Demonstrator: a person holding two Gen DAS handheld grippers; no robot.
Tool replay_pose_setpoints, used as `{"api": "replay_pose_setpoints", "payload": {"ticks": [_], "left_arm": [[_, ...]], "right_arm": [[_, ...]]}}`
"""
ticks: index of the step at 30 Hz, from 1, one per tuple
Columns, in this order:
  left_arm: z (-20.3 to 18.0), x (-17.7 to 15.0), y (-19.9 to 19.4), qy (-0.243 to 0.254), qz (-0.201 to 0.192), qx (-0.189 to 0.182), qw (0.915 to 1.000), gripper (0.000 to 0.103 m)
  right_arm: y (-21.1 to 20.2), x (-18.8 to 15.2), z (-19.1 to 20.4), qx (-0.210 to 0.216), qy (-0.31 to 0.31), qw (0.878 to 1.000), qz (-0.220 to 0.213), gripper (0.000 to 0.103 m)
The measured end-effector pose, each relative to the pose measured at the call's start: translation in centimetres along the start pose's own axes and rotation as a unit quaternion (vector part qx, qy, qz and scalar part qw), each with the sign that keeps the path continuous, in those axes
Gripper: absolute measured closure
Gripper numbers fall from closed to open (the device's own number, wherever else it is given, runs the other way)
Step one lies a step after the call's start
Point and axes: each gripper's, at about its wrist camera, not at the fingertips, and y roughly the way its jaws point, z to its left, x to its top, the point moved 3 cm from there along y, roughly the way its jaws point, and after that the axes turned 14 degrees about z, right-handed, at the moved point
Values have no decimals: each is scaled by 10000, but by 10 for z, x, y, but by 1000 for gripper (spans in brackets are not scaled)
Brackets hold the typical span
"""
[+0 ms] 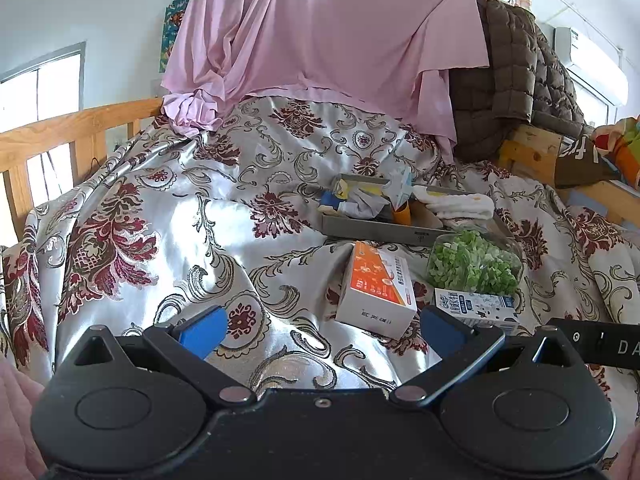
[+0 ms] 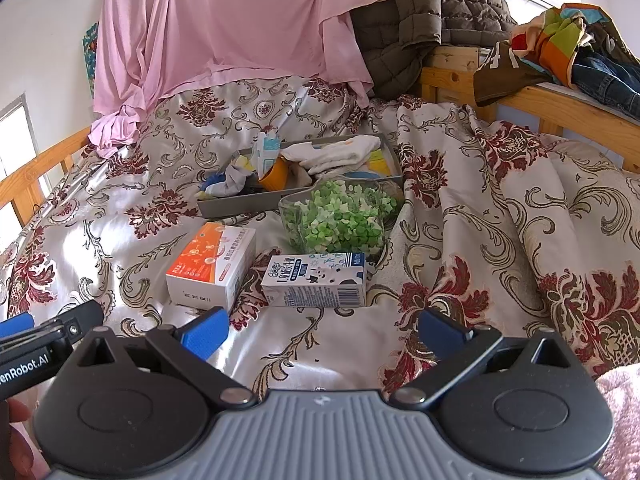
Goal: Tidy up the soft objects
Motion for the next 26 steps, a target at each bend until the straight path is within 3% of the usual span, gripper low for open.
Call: {"api": "replay_pose_setpoints", "payload": {"ticks": [26], "left_arm": [[3, 3, -5, -59, -94, -1, 9999, 1]], "right_arm": [[0, 0, 0, 1, -4, 10000, 9, 0]]}}
